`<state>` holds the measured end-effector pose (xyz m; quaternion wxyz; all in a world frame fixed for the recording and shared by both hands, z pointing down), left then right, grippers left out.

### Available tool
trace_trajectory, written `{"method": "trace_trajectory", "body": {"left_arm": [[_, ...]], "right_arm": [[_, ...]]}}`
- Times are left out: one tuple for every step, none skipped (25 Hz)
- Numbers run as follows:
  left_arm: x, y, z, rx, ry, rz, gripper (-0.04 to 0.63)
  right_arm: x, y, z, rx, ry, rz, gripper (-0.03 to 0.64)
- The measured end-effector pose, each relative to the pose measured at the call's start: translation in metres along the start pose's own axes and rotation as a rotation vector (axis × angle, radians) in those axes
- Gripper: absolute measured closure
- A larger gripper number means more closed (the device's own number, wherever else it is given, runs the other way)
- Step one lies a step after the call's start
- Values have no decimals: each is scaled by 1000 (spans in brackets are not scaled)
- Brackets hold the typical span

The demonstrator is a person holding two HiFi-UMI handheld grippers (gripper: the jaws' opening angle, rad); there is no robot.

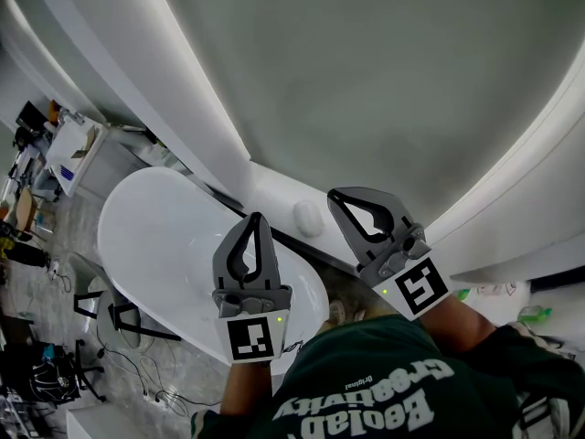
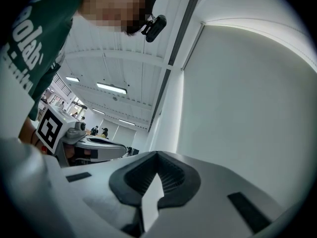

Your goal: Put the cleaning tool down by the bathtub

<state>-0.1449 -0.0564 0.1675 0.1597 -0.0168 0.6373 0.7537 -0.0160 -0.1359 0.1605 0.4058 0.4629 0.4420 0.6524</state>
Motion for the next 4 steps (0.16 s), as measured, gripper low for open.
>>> {"method": "trace_trajectory", "body": {"left_arm": [[0,0,0,0,1,-1,586],[0,0,-1,1,1,-1,586],[1,0,-1,2,1,-2,586],[1,-1,-2,3,1,-2,586]], "right_arm": [[0,0,0,0,-1,1,601],[0,0,-1,0,-2,2,601],[-1,-1,-1,0,-3,3,601],[-1,-2,-2,0,-4,5,601]]}}
Point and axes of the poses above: the fingertips, and each gripper's own axes: z backward along the fingers, x to its left, y out of its underside, the point moved 5 cm from there along z, backward along the fingers, and after that the axes turned 8 degrees about -y, right-handed, at the moved point
